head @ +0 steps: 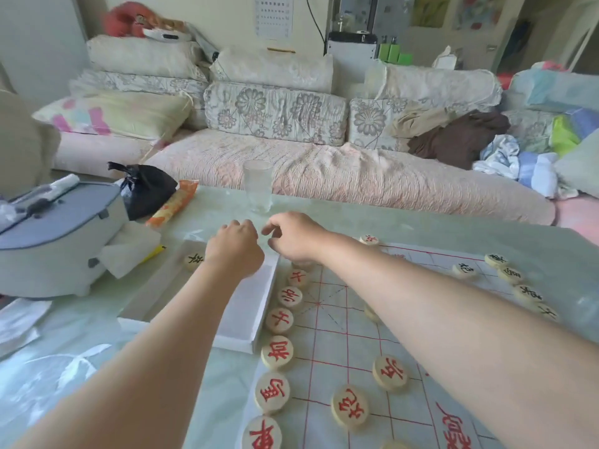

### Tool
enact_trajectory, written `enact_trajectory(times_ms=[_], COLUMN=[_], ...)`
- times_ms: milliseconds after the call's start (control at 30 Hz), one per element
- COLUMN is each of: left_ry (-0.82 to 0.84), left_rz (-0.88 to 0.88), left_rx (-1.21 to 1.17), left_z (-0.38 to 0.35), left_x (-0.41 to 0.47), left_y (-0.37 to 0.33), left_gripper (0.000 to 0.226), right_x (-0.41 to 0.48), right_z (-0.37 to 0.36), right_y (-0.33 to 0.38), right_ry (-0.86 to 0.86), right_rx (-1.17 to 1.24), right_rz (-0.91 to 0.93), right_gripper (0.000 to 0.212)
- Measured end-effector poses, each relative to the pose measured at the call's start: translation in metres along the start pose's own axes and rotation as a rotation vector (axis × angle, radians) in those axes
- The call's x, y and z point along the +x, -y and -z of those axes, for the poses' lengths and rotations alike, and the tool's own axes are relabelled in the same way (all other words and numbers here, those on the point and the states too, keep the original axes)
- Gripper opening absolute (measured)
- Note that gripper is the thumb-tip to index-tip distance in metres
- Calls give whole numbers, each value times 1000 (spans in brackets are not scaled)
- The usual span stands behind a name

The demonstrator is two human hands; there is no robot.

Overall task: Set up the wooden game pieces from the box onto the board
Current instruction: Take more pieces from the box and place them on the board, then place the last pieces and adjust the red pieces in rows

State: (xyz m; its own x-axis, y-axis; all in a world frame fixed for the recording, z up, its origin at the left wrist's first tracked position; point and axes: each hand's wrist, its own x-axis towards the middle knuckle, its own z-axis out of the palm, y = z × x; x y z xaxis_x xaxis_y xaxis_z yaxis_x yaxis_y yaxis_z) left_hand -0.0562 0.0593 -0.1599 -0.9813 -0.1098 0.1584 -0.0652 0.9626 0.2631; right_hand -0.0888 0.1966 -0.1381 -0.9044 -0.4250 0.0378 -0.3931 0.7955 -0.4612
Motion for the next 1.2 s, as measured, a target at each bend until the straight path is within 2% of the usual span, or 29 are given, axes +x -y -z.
enact_trajectory(times_ms=[167,400,567,767,833,933,1067,1200], left_ry=[53,117,69,107,111,103,93,55], left_rz=[81,-22,-31,138,132,77,154,149], left_rx=[157,154,-39,-217,-218,-292,-459,-633], left_z=[1,0,0,-8,-9,-2,8,14], left_x=[-8,-17,-14,-12,-11,-8,-3,-2], left_y=[73,116,113,107,108,104,91,53], left_gripper=[43,40,39,50,41,28,22,29], right_x=[28,44,46,45,42,35,19,-6], right_z=[-46,-95,-101,-99,-96,-89,-75,-45], right_y=[53,77,78,76,74,70,59,40], right_ry=[84,157,154,205,190,145,59,-76], right_rx=[-97,-186,-191,-229,-202,-138,-6,84], right_rz=[85,137,107,23,24,65,86,85], right_gripper=[41,41,57,44,49,53,54,62])
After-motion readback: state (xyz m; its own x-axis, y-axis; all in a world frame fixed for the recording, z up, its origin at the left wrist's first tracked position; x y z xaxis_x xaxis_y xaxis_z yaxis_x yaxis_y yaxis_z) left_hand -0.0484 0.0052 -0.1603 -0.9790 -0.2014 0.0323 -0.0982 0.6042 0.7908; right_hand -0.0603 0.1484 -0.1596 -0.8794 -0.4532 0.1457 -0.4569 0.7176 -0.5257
